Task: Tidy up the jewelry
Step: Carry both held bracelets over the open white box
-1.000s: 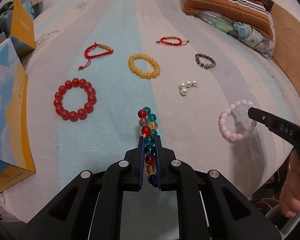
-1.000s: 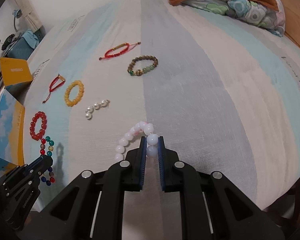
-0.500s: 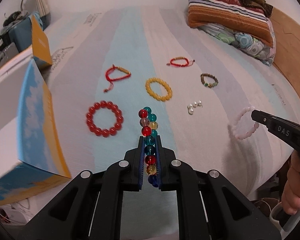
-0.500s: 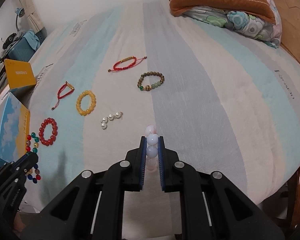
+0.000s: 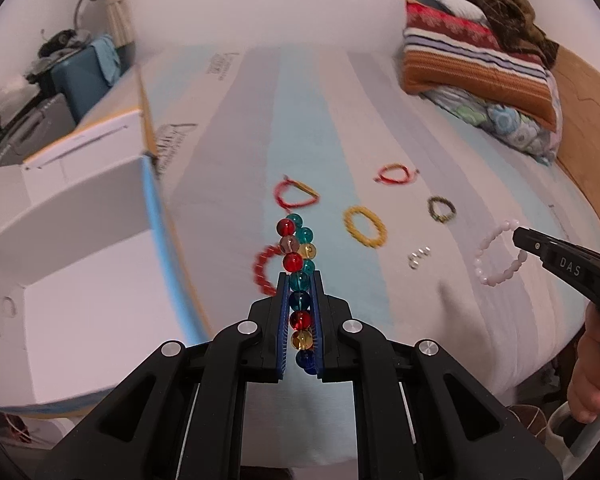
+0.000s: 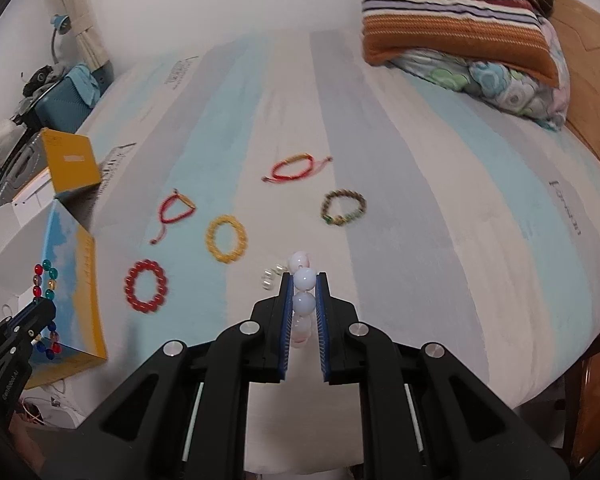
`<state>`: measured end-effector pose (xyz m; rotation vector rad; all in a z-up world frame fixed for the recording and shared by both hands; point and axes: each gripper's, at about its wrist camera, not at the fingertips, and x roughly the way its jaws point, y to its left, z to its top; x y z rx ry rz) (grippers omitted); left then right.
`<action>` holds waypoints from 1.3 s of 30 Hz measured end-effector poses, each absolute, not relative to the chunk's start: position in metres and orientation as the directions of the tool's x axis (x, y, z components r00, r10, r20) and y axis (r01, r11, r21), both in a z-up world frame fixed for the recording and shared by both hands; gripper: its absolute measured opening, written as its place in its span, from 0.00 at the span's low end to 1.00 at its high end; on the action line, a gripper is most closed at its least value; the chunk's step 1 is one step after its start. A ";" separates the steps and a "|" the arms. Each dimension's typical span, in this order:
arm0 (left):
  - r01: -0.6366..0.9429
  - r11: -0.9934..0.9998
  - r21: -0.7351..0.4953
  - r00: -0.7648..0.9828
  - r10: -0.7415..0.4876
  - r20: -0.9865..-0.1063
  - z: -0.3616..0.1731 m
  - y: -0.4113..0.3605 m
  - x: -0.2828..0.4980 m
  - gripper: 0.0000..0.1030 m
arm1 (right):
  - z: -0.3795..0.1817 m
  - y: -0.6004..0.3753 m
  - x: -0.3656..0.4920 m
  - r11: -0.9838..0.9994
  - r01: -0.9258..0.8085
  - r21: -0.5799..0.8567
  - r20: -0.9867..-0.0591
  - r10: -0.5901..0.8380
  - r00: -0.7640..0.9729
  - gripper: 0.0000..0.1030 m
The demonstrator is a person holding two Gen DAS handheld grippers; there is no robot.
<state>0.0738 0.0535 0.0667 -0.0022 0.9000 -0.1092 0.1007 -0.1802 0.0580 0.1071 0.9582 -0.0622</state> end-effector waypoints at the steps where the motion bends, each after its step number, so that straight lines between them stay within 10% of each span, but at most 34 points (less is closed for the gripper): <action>1: 0.088 0.995 -0.044 0.621 -0.090 -0.779 0.071 0.060 0.074 0.09 | 0.061 -0.176 0.102 0.994 0.095 0.059 -0.816 -0.007 0.578 0.10; 39: -0.266 0.964 -0.002 0.595 0.162 -0.787 0.095 0.301 0.044 0.09 | 0.129 0.103 0.112 0.964 -0.261 0.041 -0.742 0.204 0.638 0.10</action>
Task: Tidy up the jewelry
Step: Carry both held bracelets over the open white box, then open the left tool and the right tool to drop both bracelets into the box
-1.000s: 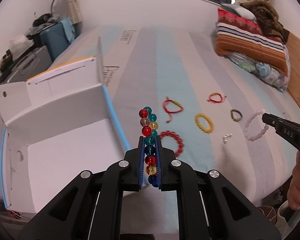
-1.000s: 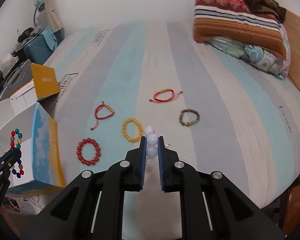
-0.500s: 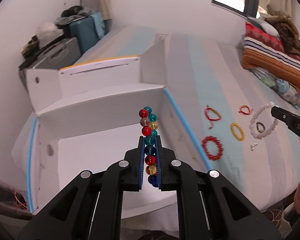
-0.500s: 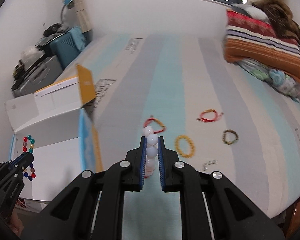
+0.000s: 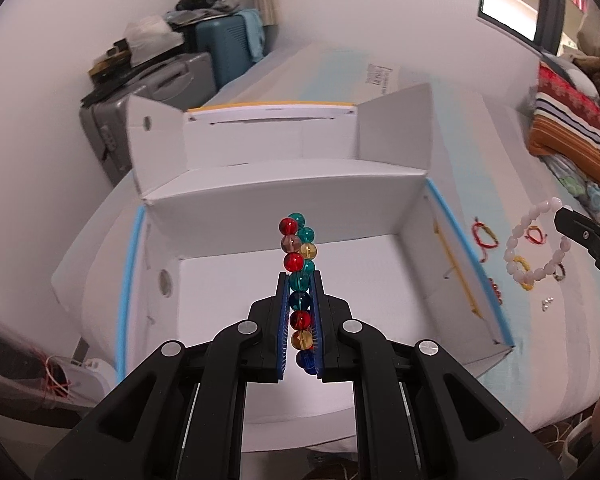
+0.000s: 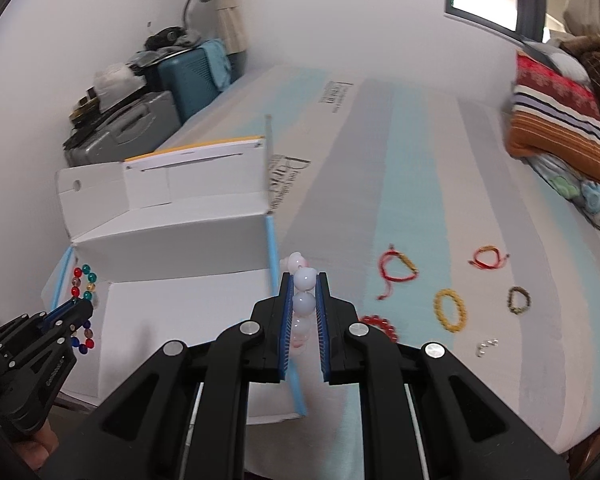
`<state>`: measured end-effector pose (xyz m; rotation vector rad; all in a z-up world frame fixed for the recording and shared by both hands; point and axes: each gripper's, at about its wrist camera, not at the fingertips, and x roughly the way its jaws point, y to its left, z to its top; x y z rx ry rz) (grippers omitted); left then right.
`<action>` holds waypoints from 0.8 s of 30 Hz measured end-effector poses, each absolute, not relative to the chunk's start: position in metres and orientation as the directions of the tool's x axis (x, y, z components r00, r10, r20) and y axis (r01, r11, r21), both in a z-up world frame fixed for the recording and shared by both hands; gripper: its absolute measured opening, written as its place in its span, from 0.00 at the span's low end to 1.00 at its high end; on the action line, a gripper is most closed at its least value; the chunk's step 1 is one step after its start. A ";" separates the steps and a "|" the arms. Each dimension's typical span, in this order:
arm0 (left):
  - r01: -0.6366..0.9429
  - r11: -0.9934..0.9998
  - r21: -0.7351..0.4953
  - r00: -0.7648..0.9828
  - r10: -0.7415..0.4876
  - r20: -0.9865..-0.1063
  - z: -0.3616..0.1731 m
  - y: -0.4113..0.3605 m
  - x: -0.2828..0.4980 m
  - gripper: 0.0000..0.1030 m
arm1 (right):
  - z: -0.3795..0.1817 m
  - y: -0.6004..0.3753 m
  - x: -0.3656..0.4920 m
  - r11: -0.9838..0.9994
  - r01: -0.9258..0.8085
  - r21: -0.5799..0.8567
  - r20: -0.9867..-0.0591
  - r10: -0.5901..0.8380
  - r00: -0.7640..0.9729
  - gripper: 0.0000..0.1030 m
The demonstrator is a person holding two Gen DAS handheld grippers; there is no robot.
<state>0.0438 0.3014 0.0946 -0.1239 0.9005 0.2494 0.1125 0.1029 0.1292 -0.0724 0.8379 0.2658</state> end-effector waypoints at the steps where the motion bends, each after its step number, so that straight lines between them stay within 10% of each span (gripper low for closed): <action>1: -0.273 0.962 0.000 0.592 0.168 -0.788 0.094 0.306 0.043 0.09 | 0.129 0.108 0.112 0.962 -0.269 0.044 -0.743 0.211 0.635 0.10; 24: -0.336 0.942 -0.009 0.434 0.146 -0.889 0.018 0.360 0.054 0.09 | 0.030 0.189 0.122 0.927 -0.375 0.009 -0.866 0.194 0.460 0.10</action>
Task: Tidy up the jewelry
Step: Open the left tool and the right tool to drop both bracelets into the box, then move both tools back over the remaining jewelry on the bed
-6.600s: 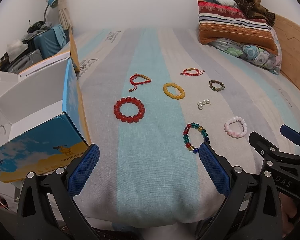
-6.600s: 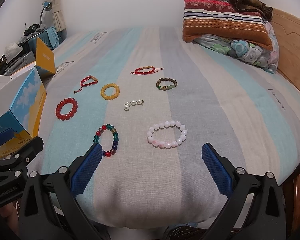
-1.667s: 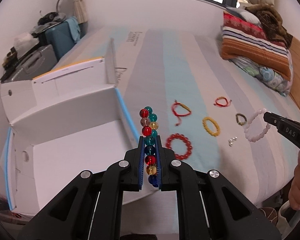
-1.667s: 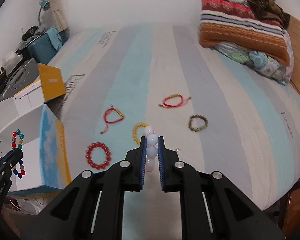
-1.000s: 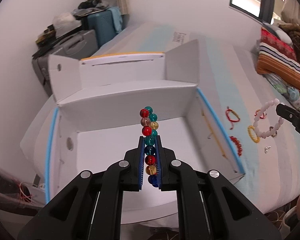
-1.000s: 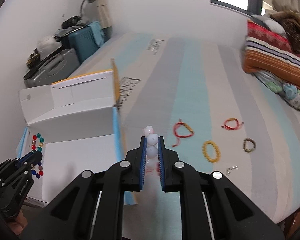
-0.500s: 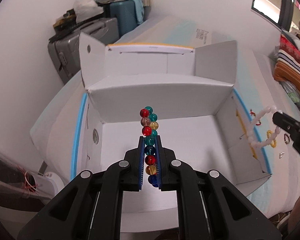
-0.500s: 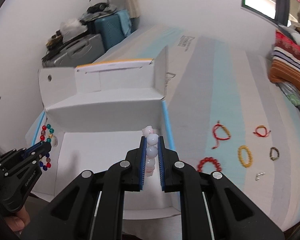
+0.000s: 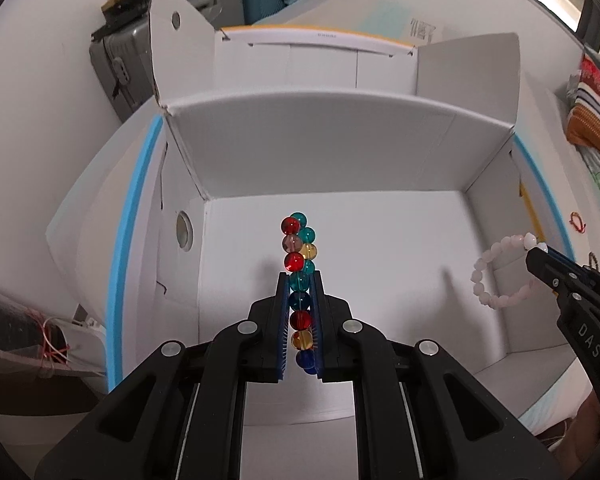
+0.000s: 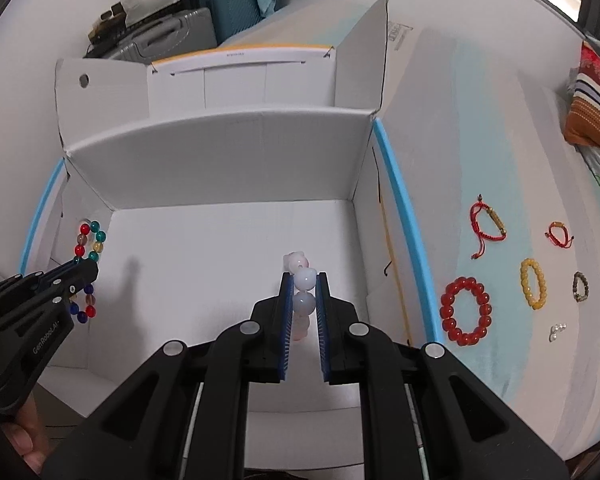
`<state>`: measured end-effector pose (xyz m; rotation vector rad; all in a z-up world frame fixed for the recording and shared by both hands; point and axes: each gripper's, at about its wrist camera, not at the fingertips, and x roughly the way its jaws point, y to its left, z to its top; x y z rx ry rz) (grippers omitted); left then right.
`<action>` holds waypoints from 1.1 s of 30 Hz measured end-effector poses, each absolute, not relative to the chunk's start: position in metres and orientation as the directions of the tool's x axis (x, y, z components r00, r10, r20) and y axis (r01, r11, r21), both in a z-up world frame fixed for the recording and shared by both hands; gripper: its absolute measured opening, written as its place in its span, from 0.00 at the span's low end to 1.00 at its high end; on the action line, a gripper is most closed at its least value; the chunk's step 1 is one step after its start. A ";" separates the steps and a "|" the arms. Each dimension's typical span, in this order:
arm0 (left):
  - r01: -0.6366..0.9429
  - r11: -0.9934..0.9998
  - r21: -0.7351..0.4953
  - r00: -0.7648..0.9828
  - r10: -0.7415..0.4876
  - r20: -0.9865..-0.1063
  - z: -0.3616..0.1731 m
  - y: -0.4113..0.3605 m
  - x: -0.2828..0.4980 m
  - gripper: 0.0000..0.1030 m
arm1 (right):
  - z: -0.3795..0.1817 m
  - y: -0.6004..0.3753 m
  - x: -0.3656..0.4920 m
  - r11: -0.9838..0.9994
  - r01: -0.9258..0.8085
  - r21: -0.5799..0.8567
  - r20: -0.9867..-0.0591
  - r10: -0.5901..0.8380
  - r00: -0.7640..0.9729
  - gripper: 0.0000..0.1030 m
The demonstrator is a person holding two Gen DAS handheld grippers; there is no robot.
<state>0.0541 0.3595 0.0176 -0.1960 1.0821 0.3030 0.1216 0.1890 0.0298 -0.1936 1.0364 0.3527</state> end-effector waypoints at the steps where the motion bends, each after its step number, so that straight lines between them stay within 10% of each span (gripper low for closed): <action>1: -0.331 0.944 -0.008 0.429 0.143 -0.892 0.015 0.359 0.054 0.09 | 0.028 0.190 0.121 0.928 -0.372 0.004 -0.869 0.187 0.458 0.10; 12: -0.332 0.943 0.000 0.424 0.149 -0.894 0.011 0.356 0.053 0.12 | 0.016 0.189 0.120 0.931 -0.364 0.010 -0.886 0.177 0.429 0.14; 15: -0.334 0.943 -0.002 0.428 0.150 -0.891 0.014 0.353 0.053 0.13 | 0.021 0.186 0.119 0.932 -0.362 0.021 -0.880 0.189 0.435 0.36; 20: -0.337 0.941 0.037 0.482 0.206 -0.851 0.029 0.343 0.045 0.75 | 0.040 0.174 0.116 0.942 -0.336 -0.005 -0.844 0.176 0.507 0.65; 26: -0.329 0.943 0.049 0.520 0.224 -0.824 0.043 0.327 0.041 0.95 | 0.052 0.151 0.116 0.958 -0.282 -0.051 -0.811 0.125 0.571 0.82; 33: -0.311 0.949 0.054 0.542 0.223 -0.810 0.053 0.304 0.044 0.95 | 0.059 0.115 0.117 0.974 -0.221 -0.041 -0.788 0.105 0.607 0.88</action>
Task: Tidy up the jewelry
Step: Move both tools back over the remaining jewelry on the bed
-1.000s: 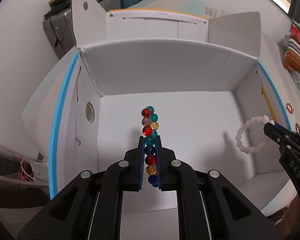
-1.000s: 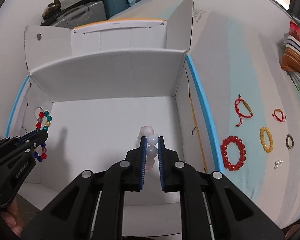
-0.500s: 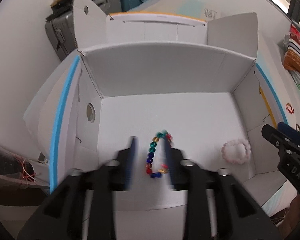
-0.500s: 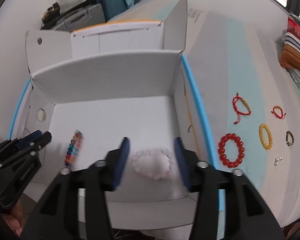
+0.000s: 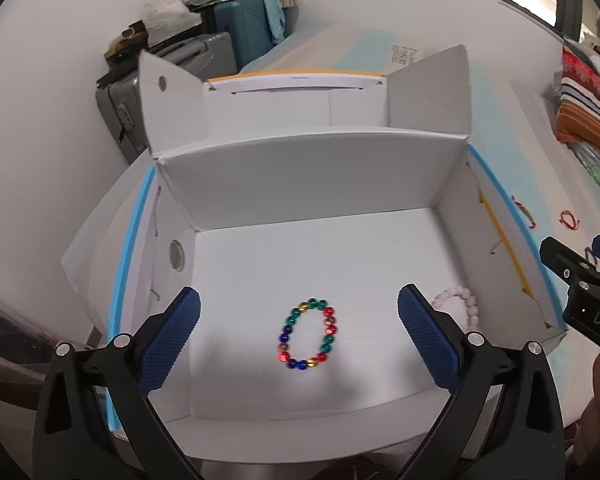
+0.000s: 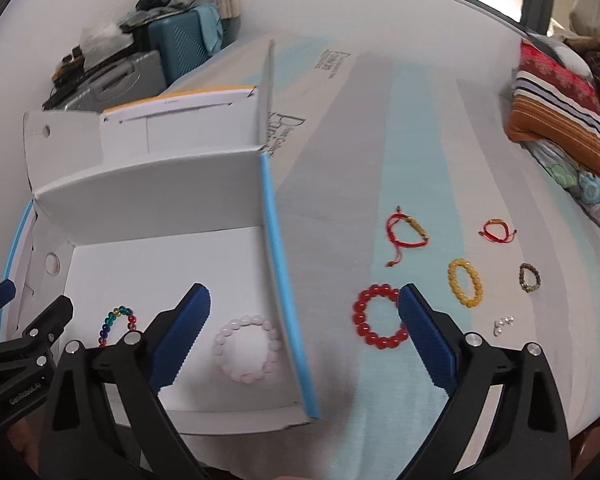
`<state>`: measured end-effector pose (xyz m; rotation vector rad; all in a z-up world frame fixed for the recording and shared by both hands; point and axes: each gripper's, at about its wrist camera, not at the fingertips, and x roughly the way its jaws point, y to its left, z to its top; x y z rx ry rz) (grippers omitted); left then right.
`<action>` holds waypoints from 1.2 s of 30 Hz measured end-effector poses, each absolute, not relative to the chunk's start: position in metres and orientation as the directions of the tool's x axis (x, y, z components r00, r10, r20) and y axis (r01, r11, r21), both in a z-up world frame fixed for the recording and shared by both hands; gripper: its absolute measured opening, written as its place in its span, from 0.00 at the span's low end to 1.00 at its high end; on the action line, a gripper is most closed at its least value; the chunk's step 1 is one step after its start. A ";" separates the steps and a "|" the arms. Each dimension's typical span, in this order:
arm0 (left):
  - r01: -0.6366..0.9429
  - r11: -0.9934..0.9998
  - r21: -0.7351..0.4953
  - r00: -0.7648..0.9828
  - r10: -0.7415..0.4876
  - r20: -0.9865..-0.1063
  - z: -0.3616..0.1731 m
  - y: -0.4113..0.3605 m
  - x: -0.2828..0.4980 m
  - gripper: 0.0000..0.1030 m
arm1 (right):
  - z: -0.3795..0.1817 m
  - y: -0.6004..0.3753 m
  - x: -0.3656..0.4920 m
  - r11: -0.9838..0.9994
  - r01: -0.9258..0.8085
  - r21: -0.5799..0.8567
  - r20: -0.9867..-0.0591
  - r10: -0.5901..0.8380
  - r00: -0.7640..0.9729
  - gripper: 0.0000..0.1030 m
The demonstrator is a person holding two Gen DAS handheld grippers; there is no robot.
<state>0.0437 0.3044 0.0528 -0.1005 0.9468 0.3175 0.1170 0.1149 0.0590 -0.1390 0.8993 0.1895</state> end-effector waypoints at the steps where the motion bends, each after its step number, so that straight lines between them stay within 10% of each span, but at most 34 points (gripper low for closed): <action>1: -0.306 0.951 0.049 0.548 0.218 -0.808 0.055 0.300 0.044 0.95 | 0.060 0.109 0.117 0.976 -0.213 -0.038 -0.786 0.102 0.609 0.88; 36: -0.033 0.997 -0.063 0.670 -0.024 -0.742 0.068 0.066 0.098 0.95 | 0.061 -0.145 0.129 0.998 0.055 0.006 -0.805 -0.028 0.593 0.89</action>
